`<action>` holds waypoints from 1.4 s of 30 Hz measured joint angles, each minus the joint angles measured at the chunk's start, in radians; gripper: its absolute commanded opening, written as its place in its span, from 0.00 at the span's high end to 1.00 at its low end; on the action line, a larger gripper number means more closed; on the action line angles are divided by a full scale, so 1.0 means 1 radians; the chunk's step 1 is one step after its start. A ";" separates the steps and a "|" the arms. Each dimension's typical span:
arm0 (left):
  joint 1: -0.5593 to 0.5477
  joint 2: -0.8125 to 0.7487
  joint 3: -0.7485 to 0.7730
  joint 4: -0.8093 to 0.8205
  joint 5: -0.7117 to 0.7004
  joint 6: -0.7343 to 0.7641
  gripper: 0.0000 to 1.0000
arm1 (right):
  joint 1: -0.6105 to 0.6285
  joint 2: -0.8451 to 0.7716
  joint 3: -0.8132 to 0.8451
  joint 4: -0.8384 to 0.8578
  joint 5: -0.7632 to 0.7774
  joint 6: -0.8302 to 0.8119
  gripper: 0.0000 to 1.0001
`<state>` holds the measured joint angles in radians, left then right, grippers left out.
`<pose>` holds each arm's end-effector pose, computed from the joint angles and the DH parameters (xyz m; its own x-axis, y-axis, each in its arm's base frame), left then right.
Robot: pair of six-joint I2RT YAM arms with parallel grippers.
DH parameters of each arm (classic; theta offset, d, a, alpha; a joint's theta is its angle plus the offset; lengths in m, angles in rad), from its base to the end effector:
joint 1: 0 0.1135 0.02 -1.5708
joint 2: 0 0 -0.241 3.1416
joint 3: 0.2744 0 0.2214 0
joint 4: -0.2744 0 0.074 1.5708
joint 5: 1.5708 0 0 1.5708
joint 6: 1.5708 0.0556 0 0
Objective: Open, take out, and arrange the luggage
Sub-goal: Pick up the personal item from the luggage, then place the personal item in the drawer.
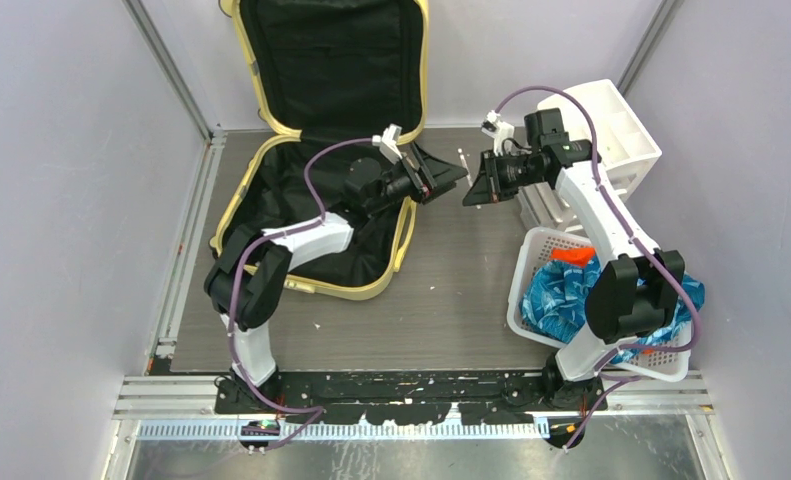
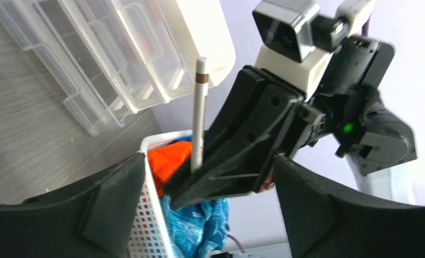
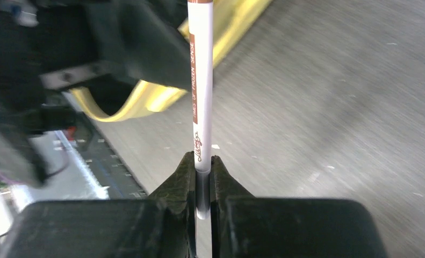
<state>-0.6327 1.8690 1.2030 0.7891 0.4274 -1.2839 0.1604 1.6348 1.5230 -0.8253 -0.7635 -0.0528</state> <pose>0.3243 -0.2664 0.2747 -0.8063 -0.4911 -0.3297 0.3411 0.0692 -0.9375 0.3112 0.0893 0.2978 -0.7670 -0.1627 -0.6207 -0.5608 0.6401 0.5252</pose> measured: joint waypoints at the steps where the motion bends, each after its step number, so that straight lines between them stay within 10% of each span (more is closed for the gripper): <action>1: 0.005 -0.018 -0.007 -0.021 0.002 0.015 0.00 | -0.003 0.000 0.006 -0.023 0.030 -0.031 0.99; 18: 0.214 -0.480 -0.106 -0.606 -0.120 0.546 0.00 | -0.048 0.180 0.026 0.128 1.005 -0.125 0.94; 42: 0.262 -0.510 -0.187 -0.669 -0.086 0.582 0.00 | -0.040 0.444 0.171 0.174 1.220 -0.189 0.71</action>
<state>-0.3706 1.3586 1.0164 0.1204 0.3412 -0.7021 0.1207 2.0789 1.6943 -0.6514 0.4561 -0.2417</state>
